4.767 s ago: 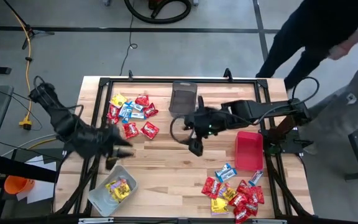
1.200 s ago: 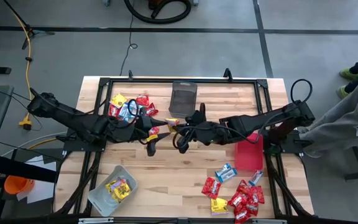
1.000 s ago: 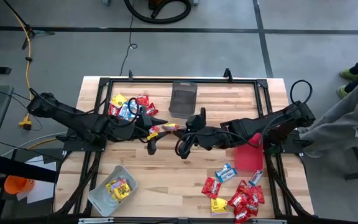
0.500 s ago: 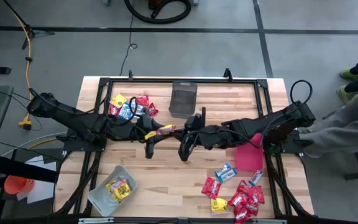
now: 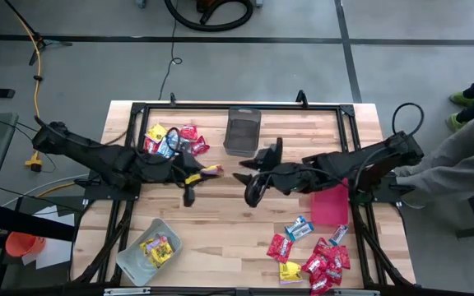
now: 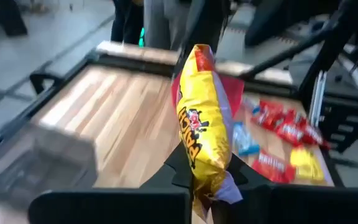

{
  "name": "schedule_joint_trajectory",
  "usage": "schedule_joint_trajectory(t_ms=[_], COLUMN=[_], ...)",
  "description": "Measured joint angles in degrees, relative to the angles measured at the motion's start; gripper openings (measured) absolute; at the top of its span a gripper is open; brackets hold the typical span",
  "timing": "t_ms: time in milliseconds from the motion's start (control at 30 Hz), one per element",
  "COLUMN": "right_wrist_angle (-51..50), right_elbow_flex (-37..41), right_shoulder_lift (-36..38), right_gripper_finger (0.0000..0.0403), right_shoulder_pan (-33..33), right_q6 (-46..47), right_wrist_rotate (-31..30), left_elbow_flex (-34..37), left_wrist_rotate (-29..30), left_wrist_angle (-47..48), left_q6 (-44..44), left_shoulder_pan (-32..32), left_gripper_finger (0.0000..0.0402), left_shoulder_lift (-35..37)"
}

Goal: Sort candy
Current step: Put the yellow candy pack into the gray bin

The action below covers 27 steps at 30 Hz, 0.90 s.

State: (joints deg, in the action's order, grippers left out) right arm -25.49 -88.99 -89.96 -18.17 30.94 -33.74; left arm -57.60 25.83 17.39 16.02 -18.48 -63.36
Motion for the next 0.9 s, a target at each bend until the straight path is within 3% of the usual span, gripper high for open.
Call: schedule_joint_trajectory(t_ms=[100, 200, 400, 533, 667, 900], right_wrist_angle=[-4.47, -8.70, -17.35, -21.59, -22.60, -22.98], right_elbow_flex=[0.00, 0.00, 0.00, 0.02, 0.02, 0.02], right_shoulder_lift=[1.60, 2.21, 1.63, 1.11, 0.36, 0.18], right_gripper_finger=[0.0240, 0.0266, 0.0277, 0.0277, 0.0277, 0.0277], right_shoulder_pan=[0.02, 0.00, 0.00, 0.10, 0.17, 0.17], right_q6=[0.60, 3.51, 9.59, 12.57, 12.55, 11.54], right_wrist_rotate=[-0.25, -0.33, -0.01, 1.43, 1.22, 0.98], left_elbow_flex=[0.00, -0.02, -0.02, 2.32, 5.61, 6.58], left_wrist_rotate=[-2.64, -9.09, -20.40, -21.90, -20.47, -20.96], left_wrist_angle=[9.94, 18.56, 30.09, 30.06, 27.61, 26.67], left_q6=[5.33, 15.24, 38.30, 54.09, 64.97, 69.32], left_shoulder_pan=[-1.09, -3.93, -18.83, -30.88, -39.07, -41.16], left_gripper_finger=[0.0004, 0.0003, 0.0001, 0.0001, 0.0008, 0.0033], left_shoulder_lift=[4.77, 8.65, 9.27, 5.55, 0.25, -7.10])
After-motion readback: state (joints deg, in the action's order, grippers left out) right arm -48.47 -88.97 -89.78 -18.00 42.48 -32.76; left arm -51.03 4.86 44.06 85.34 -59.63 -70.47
